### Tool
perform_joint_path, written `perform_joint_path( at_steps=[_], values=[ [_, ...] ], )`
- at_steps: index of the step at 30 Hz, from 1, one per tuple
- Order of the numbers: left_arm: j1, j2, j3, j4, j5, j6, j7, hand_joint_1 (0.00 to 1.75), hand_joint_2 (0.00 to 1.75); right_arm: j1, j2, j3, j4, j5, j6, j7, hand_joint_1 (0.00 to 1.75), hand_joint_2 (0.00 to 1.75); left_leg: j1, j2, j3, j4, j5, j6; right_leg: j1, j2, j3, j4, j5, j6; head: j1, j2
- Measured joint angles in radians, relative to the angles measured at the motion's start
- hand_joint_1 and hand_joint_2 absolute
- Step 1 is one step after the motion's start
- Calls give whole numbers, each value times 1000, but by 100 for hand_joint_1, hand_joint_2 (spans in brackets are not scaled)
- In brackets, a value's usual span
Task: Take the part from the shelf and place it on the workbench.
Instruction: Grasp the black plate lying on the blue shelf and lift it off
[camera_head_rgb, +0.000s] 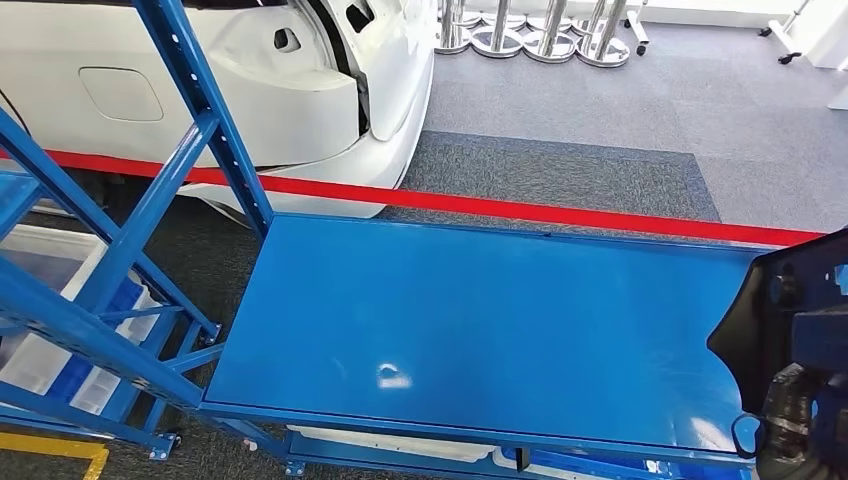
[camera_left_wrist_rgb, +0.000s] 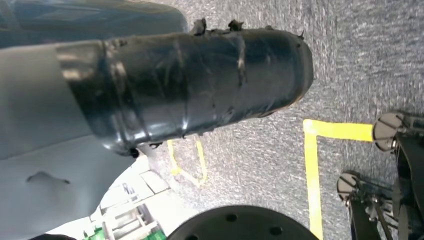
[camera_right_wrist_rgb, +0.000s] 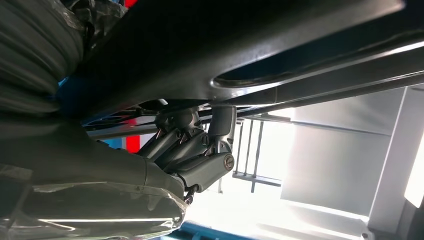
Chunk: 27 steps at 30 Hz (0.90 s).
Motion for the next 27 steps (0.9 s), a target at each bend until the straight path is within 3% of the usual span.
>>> perform_joint_path(
  at_steps=[1, 2, 3, 5, 6, 7, 8, 9, 11, 13, 14, 16, 17, 19, 21, 22, 23, 24, 27],
  values=[
    [0, 0, 0, 0, 0, 0, 0, 0, 0, 1, 0, -1, 0, 0, 0, 0, 175, 175, 1, 0, -3, 2, -3, -6, -1, -2, -5, -5, 8, -7, 0, 0],
    [1, 0, 0, 0, 0, 0, 0, 0, 0, 2, 0, -2, 0, 1, 0, 1, 175, 175, 2, 0, -10, 17, -24, -11, -2, -4, -13, -11, 18, -15, 0, 0],
    [1, 2, 1, 1, 0, -1, 0, 0, 0, 3, 0, -3, 0, 2, 0, 1, 175, 175, 2, -1, -22, 53, -65, -14, -2, -6, -22, -16, 29, -22, -1, 0],
    [1, 7, 2, 1, 0, -2, 7, 0, 0, 7, 1, -5, 0, 4, 0, 2, 175, 175, 3, 0, -57, 177, -174, -16, 0, -8, -42, -18, 48, -31, -1, 0],
    [2, 12, 2, 1, 0, -3, 13, 0, 0, 8, 1, -6, 0, 4, 0, 3, 175, 175, 2, 0, -68, 241, -210, -17, 2, -8, -56, -17, 58, -32, -1, 0],
    [2, 16, 2, 1, 0, -3, 19, 0, 0, 9, 1, -6, 0, 3, 0, 3, 175, 175, 2, 0, -68, 282, -220, -17, 3, -8, -70, -15, 68, -32, -1, 0],
    [2, 20, 2, 1, 1, -3, 25, 0, 0, 10, 1, -7, 1, 1, 0, 3, 175, 175, 1, 0, -51, 291, -208, -16, 3, -8, -83, -11, 76, -31, -1, 0],
    [1, 23, 2, 1, 1, -2, 29, 0, 0, 10, 1, -7, 1, -1, 0, 3, 175, 175, 1, 0, -16, 265, -181, -14, 4, -7, -96, -6, 83, -29, -1, 0],
    [-2, 25, 3, 1, 1, -1, 34, 0, 0, 10, 1, -8, 1, -4, 0, 1, 175, 175, -1, 0, 90, 134, -145, -7, 5, -6, -118, 10, 93, -22, -2, 0],
    [-6, 26, 4, 1, 1, 1, 37, 0, 0, 10, 1, -10, 1, -5, 0, 0, 175, 175, -5, 0, 167, 15, -160, 3, 6, -8, -135, 25, 102, -12, -1, 0],
    [-7, 26, 4, 1, 1, 1, 38, 0, 0, 10, 1, -10, 1, -5, 0, -1, 175, 175, -8, 0, 181, -13, -171, 8, 5, -10, -138, 28, 107, -5, 0, 0],
    [-6, 26, 4, 1, 1, 1, 39, 0, 0, 10, 1, -11, 1, -4, 0, -2, 175, 175, -8, 1, 179, -24, -165, 20, 2, -10, -140, 29, 116, 9, 0, 0],
    [-5, 25, 4, 1, 1, 1, 40, 0, 0, 10, 0, -11, 1, -4, 0, -2, 175, 175, -6, 1, 176, -26, -157, 27, 1, -9, -146, 40, 107, 15, 1, 0],
    [-4, 20, 5, 1, 2, 2, 42, 0, 0, 11, -1, -12, 1, -5, 0, -2, 175, 175, -1, 4, 165, -29, -143, 37, -2, -6, -186, 130, 47, 27, 2, 0],
    [-4, 10, 6, 1, 2, 2, 43, 0, 0, 11, -1, -12, 1, -5, 0, -2, 175, 175, -1, 6, 148, -27, -132, 40, -7, -6, -240, 272, -27, 39, 3, 0],
    [-3, 6, 7, 1, 2, 2, 44, 0, 0, 11, -1, -12, 2, -5, 0, -2, 175, 175, -1, 6, 142, -26, -127, 39, -9, -6, -253, 316, -44, 42, 3, 0],
    [-2, 3, 7, 1, 2, 3, 44, 0, 0, 11, -1, -12, 4, -5, 0, -2, 175, 175, -1, 6, 136, -24, -124, 38, -11, -6, -247, 321, -40, 43, 3, 0],
    [-1, 1, 8, 1, 2, 3, 44, 0, 0, 11, -1, -12, 5, -5, 0, -2, 175, 175, -1, 6, 133, -22, -122, 37, -11, -6, -220, 285, -20, 42, 3, 0],
    [-1, 0, 8, 1, 2, 3, 44, 0, 0, 9, -1, -12, 6, -5, 0, -2, 175, 175, -3, 4, 127, -18, -119, 29, -9, -7, -96, 80, 49, 27, 4, 0]
  ],
)
